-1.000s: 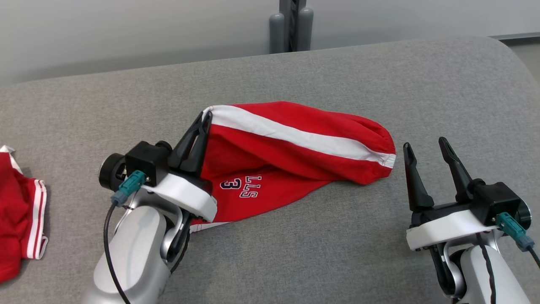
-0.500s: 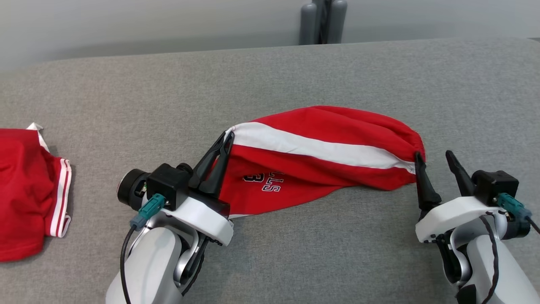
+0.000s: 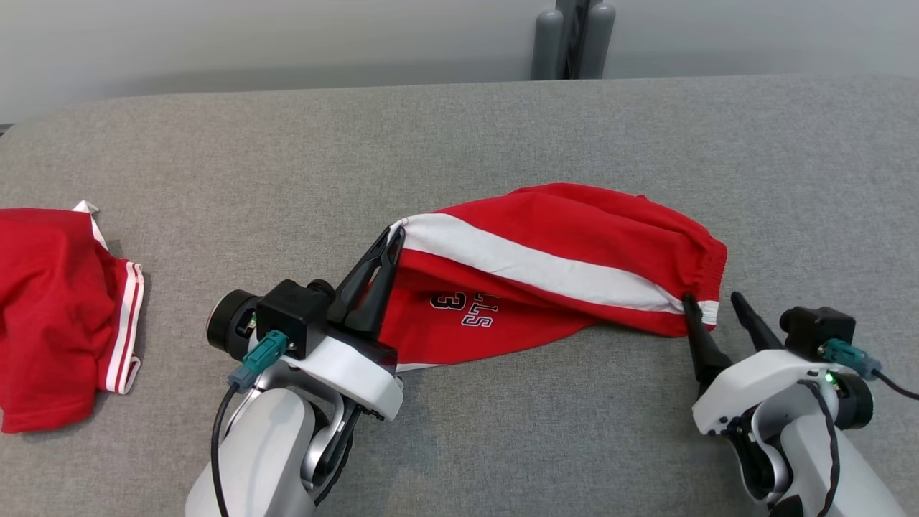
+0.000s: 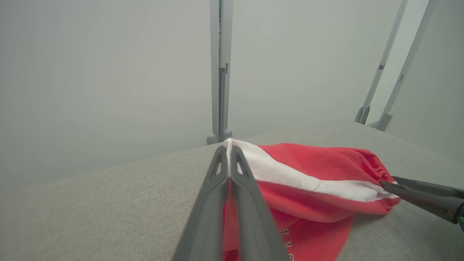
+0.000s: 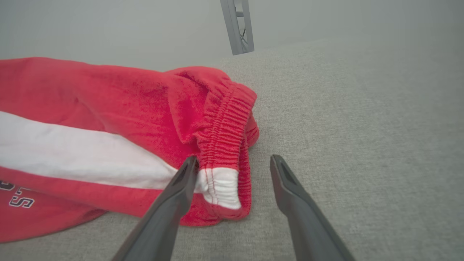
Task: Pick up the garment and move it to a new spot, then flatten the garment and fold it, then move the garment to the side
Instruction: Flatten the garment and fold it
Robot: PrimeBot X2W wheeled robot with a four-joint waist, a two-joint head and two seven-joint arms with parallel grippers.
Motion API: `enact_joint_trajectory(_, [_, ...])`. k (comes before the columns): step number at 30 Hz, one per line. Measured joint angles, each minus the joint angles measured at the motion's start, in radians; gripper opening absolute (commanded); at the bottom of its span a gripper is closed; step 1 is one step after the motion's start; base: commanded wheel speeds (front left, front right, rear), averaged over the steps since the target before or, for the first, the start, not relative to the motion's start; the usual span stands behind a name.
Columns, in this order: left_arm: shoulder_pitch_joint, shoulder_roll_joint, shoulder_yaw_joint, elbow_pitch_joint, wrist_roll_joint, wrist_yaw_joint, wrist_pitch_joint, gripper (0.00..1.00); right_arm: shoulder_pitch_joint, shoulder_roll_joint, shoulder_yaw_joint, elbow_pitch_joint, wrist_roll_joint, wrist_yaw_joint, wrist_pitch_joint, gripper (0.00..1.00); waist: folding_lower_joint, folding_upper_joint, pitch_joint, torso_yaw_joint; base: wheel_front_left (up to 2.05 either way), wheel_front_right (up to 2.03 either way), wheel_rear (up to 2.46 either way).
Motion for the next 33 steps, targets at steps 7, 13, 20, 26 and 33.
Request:
enact_joint_trajectory(7, [0.009,0.001,-0.005,0.007,-0.005,0.006,-0.003,0.0,0.027,-0.033,0.096,-0.034,0.086,0.0,0.02,1.0,0.0,0.0,-0.017,-0.006,0.0,0.0,0.0])
enact_joint_trajectory(13, [0.01,0.005,-0.007,0.01,-0.01,0.011,-0.001,0.0,0.035,-0.059,0.146,-0.056,0.11,0.0,0.021,1.0,0.0,0.0,-0.016,-0.009,0.0,0.0,0.0])
enact_joint_trajectory(20, [0.01,0.008,-0.014,0.015,-0.012,0.012,0.0,0.0,0.034,-0.068,0.174,-0.058,0.138,0.0,0.02,0.0,0.0001,0.0,-0.02,-0.011,0.0,0.0,0.0])
enact_joint_trajectory(26, [0.01,0.016,-0.016,0.016,-0.017,0.015,0.001,0.0,0.033,-0.081,0.198,-0.065,0.158,0.0,-0.002,0.0,0.0,0.0,-0.028,-0.012,0.0,0.0,0.0])
enact_joint_trajectory(33, [0.018,0.027,-0.013,0.02,-0.028,0.023,-0.002,0.0,0.031,-0.11,0.237,-0.145,0.222,0.0,-0.028,0.0,0.0,0.0,-0.055,-0.016,0.0,0.0,0.0])
